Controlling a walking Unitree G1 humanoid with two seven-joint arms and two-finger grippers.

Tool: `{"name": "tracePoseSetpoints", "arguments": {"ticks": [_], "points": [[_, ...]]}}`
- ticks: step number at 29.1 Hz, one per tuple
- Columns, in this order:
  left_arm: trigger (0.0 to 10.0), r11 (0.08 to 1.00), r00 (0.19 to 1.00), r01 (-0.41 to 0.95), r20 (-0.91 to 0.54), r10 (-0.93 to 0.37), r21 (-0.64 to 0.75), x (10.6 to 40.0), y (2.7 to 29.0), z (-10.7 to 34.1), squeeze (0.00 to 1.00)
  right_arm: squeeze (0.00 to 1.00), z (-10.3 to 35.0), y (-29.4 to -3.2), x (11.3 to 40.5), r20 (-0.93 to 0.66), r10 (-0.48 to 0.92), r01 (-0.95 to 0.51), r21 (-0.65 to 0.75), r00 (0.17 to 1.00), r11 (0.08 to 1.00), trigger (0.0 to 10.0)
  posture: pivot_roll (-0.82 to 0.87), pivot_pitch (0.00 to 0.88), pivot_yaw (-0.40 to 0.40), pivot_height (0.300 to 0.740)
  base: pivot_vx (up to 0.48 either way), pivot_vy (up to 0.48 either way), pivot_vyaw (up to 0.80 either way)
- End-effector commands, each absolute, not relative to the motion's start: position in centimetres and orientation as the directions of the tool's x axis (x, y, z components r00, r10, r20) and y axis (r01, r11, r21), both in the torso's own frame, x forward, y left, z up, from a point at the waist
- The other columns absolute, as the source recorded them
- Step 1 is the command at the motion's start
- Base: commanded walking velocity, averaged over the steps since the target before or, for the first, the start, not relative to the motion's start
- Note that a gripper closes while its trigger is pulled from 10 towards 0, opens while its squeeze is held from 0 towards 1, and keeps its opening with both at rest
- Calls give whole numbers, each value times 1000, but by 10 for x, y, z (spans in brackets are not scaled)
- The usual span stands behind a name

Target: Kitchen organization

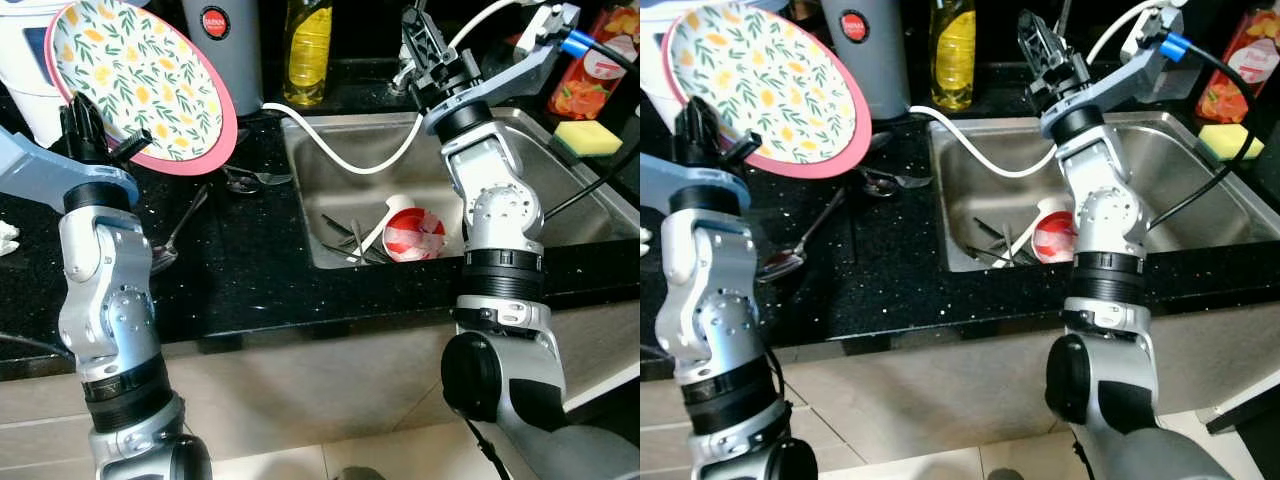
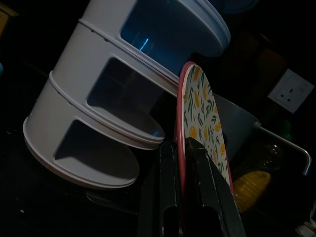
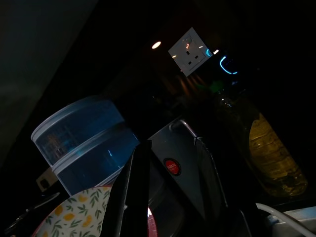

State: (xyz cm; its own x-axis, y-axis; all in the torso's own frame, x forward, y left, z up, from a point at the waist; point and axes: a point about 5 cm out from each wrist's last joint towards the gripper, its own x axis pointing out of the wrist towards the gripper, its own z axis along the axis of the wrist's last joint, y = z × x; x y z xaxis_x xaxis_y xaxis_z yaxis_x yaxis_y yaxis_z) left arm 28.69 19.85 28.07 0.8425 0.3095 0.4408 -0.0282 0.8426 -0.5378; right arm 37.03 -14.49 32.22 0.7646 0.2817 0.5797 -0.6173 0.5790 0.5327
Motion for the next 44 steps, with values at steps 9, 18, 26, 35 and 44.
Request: {"name": "tracePoseSetpoints", "arguments": {"ticks": [9, 18, 26, 35, 44], "points": [[10000, 596, 793, 495, 609, -12, -632, 275, 174, 298, 0, 0, 319, -137, 360, 577, 414, -709, 542, 704, 451, 10000, -81, 0, -25, 740, 0, 0, 0], [10000, 563, 710, 613, 699, -86, -554, 266, 190, 310, 0, 0, 315, -119, 343, 585, 564, -812, 455, 582, 366, 10000, -78, 0, -22, 740, 0, 0, 0], [10000, 517, 691, 662, 708, -143, -542, 268, 188, 310, 0, 0, 314, -111, 332, 585, 640, -860, 429, 498, 276, 10000, -84, 0, -19, 740, 0, 0, 0], [10000, 468, 672, 705, 714, -199, -533, 270, 177, 310, 0, 0, 307, -101, 324, 568, 685, -874, 429, 457, 228, 10000, -91, 0, -15, 740, 0, 0, 0], [10000, 525, 722, 663, 641, -261, -533, 281, 167, 299, 0, 0, 301, -101, 326, 539, 682, -851, 459, 494, 253, 0, -99, 0, -6, 740, 0, 0, 0]]}}
